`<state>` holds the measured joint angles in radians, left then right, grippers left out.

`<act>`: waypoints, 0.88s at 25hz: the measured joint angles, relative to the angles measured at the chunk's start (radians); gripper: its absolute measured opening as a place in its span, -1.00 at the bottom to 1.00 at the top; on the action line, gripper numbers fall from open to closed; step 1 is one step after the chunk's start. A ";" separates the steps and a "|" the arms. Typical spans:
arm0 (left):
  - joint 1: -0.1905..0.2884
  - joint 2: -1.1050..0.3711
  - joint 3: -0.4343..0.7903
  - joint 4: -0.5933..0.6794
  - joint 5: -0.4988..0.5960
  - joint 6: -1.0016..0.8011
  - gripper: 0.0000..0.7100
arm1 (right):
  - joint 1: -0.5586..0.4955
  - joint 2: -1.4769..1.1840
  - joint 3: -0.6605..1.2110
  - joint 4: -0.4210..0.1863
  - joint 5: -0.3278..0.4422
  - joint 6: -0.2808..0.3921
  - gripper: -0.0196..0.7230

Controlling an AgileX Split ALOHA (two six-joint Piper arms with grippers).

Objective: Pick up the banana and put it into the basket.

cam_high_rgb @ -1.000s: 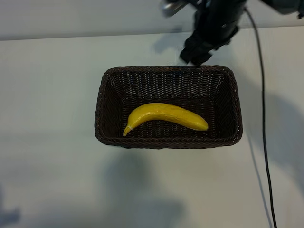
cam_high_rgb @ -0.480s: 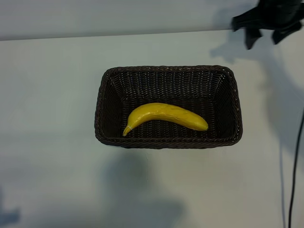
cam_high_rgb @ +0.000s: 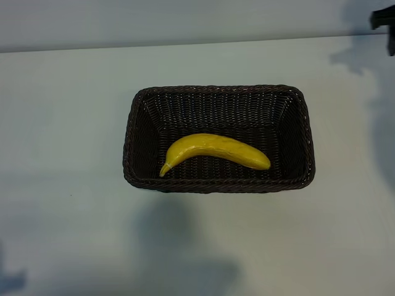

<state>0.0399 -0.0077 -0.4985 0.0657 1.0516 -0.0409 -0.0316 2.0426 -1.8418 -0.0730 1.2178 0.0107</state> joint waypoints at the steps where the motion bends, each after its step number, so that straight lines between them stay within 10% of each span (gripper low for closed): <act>1: 0.000 0.000 0.000 0.000 0.000 0.000 0.52 | -0.017 0.000 0.000 -0.005 0.000 0.000 0.63; 17: 0.000 0.000 0.000 0.000 0.000 0.000 0.52 | -0.176 -0.147 0.204 -0.019 -0.001 -0.011 0.63; 22: 0.000 0.000 0.000 0.000 0.000 0.000 0.52 | -0.175 -0.332 0.385 0.057 -0.001 -0.084 0.63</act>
<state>0.0399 -0.0077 -0.4985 0.0657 1.0516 -0.0409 -0.2065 1.7108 -1.4566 -0.0163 1.2167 -0.0728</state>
